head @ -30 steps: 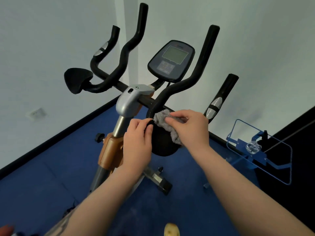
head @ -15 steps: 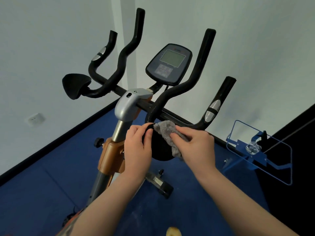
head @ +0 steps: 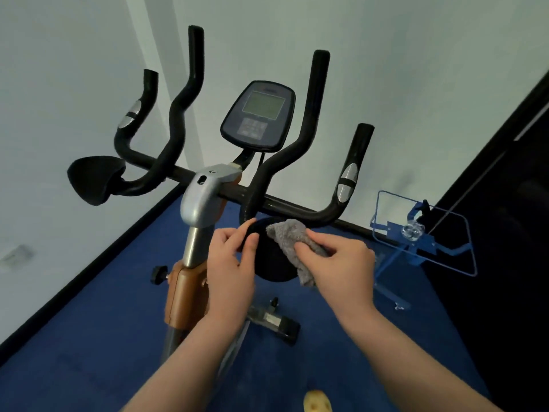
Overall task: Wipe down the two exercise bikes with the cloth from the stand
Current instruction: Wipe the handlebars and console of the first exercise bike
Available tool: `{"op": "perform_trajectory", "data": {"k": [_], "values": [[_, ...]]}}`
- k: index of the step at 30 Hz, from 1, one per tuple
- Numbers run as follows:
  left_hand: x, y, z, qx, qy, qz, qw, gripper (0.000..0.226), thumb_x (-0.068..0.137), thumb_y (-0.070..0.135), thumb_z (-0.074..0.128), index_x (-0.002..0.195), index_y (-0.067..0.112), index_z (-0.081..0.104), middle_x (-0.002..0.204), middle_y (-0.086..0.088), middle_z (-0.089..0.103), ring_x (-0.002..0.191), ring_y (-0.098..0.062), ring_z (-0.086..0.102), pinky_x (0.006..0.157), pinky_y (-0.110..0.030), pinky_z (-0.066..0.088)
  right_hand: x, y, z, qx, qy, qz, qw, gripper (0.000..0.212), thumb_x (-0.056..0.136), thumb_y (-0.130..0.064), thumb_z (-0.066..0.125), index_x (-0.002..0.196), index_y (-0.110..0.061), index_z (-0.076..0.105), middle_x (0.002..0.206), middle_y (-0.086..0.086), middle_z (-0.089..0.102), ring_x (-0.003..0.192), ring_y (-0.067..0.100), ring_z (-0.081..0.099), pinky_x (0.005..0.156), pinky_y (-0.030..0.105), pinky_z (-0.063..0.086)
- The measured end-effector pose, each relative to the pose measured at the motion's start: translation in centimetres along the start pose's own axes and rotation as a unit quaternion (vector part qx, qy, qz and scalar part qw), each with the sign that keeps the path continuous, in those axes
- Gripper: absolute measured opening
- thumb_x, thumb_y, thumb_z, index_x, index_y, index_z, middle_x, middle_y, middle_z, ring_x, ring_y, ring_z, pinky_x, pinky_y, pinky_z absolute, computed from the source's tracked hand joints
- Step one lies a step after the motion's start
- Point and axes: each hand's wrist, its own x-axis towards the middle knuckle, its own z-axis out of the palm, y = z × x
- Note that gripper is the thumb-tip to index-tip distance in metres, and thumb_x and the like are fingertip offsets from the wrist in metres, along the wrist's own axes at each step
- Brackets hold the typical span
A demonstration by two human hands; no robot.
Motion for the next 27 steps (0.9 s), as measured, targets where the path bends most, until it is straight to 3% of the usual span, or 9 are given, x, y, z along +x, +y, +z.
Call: {"op": "perform_trajectory", "data": {"k": [4,7,11,15,18,21,23,25,27], "values": [[-0.4,0.0,1.0,0.007,0.037,0.004,0.999,0.032,0.092,0.019,0.054,0.123,0.024,0.057,0.101,0.01,0.046,0.095,0.002,0.048,0.085,-0.014,0.037,-0.9,0.1,-1.4,0.049,-0.008,-0.004,0.999,0.023,0.068,-0.023,0.082,0.085,-0.038,0.074,0.067,-0.029,0.068,0.07,-0.011,0.065,0.062,0.006,0.049],[-0.3,1.3,2.2,0.058,0.065,0.06,0.994,0.035,0.086,0.01,0.058,0.119,0.021,0.057,0.113,0.009,0.046,0.106,0.001,0.044,0.096,-0.017,0.032,1.5,0.0,-3.0,0.093,-0.008,-0.011,0.996,0.018,0.069,-0.024,0.082,0.081,-0.037,0.076,0.073,-0.025,0.072,0.071,-0.006,0.068,0.064,0.014,0.055],[0.6,3.4,4.4,0.16,0.097,0.082,0.979,0.026,0.081,0.014,0.061,0.102,0.029,0.063,0.106,0.015,0.056,0.105,-0.005,0.048,0.102,-0.022,0.019,7.4,-1.0,-4.4,-0.003,-0.003,-0.145,0.989,0.019,0.075,-0.032,0.077,0.091,-0.041,0.073,0.087,-0.023,0.072,0.082,-0.004,0.065,0.069,0.014,0.052],[0.9,3.9,5.8,0.255,0.154,0.03,0.954,0.017,0.081,0.021,0.065,0.093,0.033,0.065,0.098,0.014,0.06,0.098,-0.01,0.052,0.096,-0.031,0.023,10.8,0.5,-4.4,-0.239,-0.178,-0.343,0.891,0.022,0.077,-0.027,0.075,0.098,-0.024,0.073,0.101,-0.011,0.072,0.093,0.011,0.066,0.084,0.029,0.052],[1.2,3.5,6.2,0.279,0.154,0.009,0.948,0.01,0.084,0.033,0.059,0.093,0.038,0.061,0.095,0.019,0.056,0.096,-0.008,0.049,0.09,-0.028,0.023,12.1,2.8,-5.1,-0.267,-0.264,-0.403,0.834,0.031,0.075,-0.027,0.078,0.105,-0.02,0.073,0.109,-0.007,0.072,0.103,0.012,0.066,0.101,0.033,0.043],[1.3,3.4,6.2,0.276,0.165,-0.003,0.947,0.008,0.085,0.04,0.056,0.089,0.038,0.062,0.093,0.021,0.056,0.095,-0.007,0.049,0.087,-0.027,0.026,12.9,2.7,-4.3,-0.28,-0.255,-0.463,0.802,0.025,0.071,-0.027,0.081,0.094,-0.021,0.074,0.096,-0.006,0.075,0.089,0.013,0.07,0.092,0.029,0.049],[1.3,3.5,6.2,0.267,0.173,0.002,0.948,0.008,0.084,0.039,0.058,0.086,0.036,0.065,0.09,0.02,0.057,0.092,-0.008,0.052,0.086,-0.03,0.033,12.7,1.7,-2.4,-0.321,-0.282,-0.472,0.771,0.017,0.089,-0.035,0.059,0.098,-0.023,0.066,0.092,-0.008,0.072,0.084,0.016,0.066,0.088,0.028,0.047],[1.1,3.5,6.2,0.251,0.183,0.005,0.951,0.009,0.084,0.038,0.06,0.084,0.033,0.067,0.09,0.019,0.06,0.091,-0.009,0.055,0.085,-0.034,0.039,12.7,1.1,-0.5,-0.332,-0.302,-0.449,0.773,0.029,0.097,-0.04,0.037,0.105,-0.023,0.058,0.095,-0.005,0.069,0.086,0.02,0.064,0.074,0.03,0.044],[1.0,3.6,6.2,0.232,0.191,0.005,0.954,0.008,0.083,0.036,0.062,0.085,0.031,0.069,0.09,0.017,0.062,0.093,-0.01,0.056,0.086,-0.034,0.039,13.2,0.9,0.0,-0.339,-0.316,-0.438,0.77,0.032,0.099,-0.041,0.034,0.111,-0.023,0.056,0.094,-0.002,0.069,0.085,0.024,0.065,0.064,0.032,0.041]]}}
